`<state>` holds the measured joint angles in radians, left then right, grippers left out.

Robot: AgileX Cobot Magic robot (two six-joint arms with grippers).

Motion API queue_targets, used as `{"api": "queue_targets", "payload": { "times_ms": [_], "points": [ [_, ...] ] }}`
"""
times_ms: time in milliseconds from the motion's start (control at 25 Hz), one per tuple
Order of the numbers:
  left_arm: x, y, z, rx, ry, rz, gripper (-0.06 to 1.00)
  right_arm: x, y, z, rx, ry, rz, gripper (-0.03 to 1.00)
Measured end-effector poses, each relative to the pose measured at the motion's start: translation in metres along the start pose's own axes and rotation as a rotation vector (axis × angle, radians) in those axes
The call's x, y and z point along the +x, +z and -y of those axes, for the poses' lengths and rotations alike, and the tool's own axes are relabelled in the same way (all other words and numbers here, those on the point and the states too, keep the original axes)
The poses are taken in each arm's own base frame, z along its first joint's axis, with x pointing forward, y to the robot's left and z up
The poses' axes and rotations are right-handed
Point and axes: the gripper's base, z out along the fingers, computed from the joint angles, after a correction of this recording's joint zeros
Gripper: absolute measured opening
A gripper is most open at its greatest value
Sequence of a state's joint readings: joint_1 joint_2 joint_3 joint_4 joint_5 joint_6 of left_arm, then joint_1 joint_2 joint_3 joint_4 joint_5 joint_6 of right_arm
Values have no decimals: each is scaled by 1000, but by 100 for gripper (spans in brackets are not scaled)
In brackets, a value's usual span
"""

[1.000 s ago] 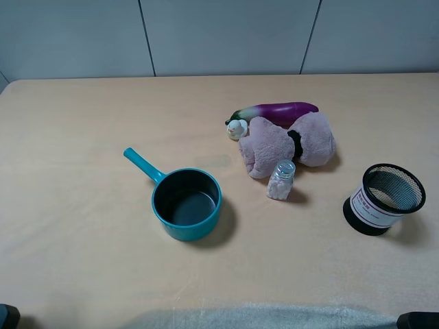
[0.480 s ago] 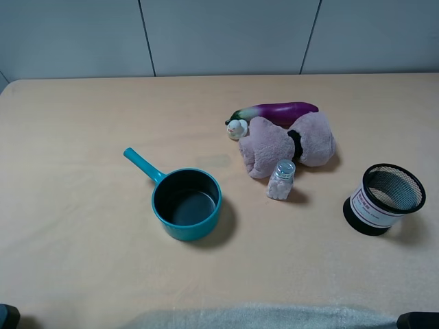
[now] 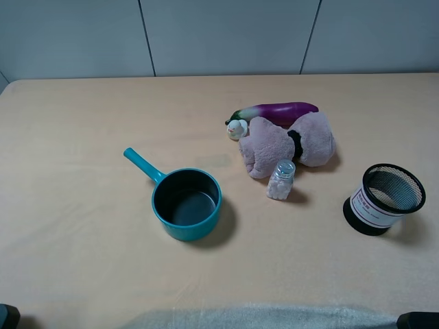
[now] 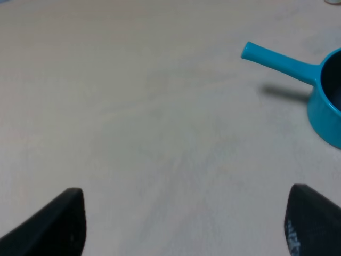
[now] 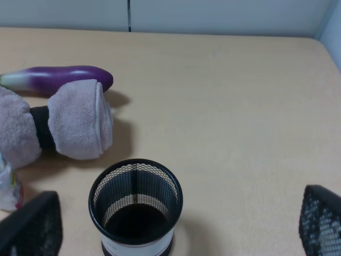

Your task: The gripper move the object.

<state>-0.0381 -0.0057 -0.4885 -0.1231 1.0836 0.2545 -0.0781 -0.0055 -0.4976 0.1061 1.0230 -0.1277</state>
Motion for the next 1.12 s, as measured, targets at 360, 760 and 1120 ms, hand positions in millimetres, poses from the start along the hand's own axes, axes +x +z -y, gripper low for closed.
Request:
{"api": "queue_targets", "payload": {
  "times_ms": [360, 760, 1120],
  "points": [
    [0, 0, 0, 0, 0, 0, 76, 0, 0, 0, 0, 0, 1, 67],
    [0, 0, 0, 0, 0, 0, 76, 0, 0, 0, 0, 0, 1, 67],
    [0, 0, 0, 0, 0, 0, 76, 0, 0, 0, 0, 0, 0, 67]
  ]
}}
